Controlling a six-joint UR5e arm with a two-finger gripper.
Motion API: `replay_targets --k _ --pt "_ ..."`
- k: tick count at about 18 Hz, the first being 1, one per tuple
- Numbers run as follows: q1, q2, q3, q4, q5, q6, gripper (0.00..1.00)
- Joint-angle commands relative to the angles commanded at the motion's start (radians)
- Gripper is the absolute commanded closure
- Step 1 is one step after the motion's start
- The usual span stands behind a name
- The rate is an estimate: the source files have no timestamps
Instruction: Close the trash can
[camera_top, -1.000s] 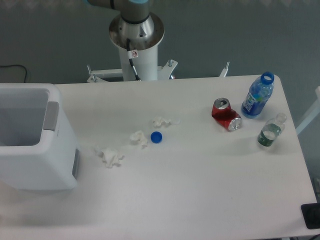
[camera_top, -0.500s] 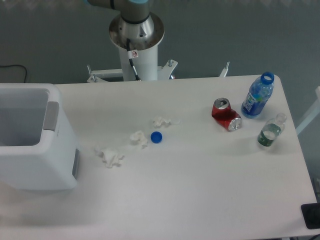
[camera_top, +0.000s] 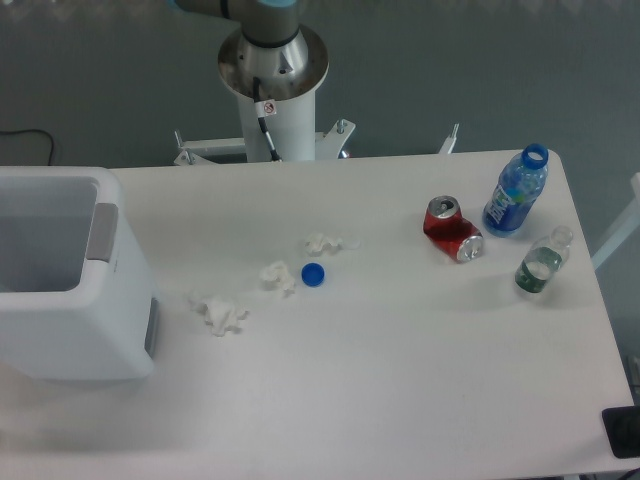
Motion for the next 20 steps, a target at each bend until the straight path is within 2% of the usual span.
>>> replay_targets --k 10,20 --pt "0.012 0.017 -0.026 -0.002 0.015 0.0 0.8" --pt "0.057 0.028 -0.057 -0.002 0.038 0.005 0.81"
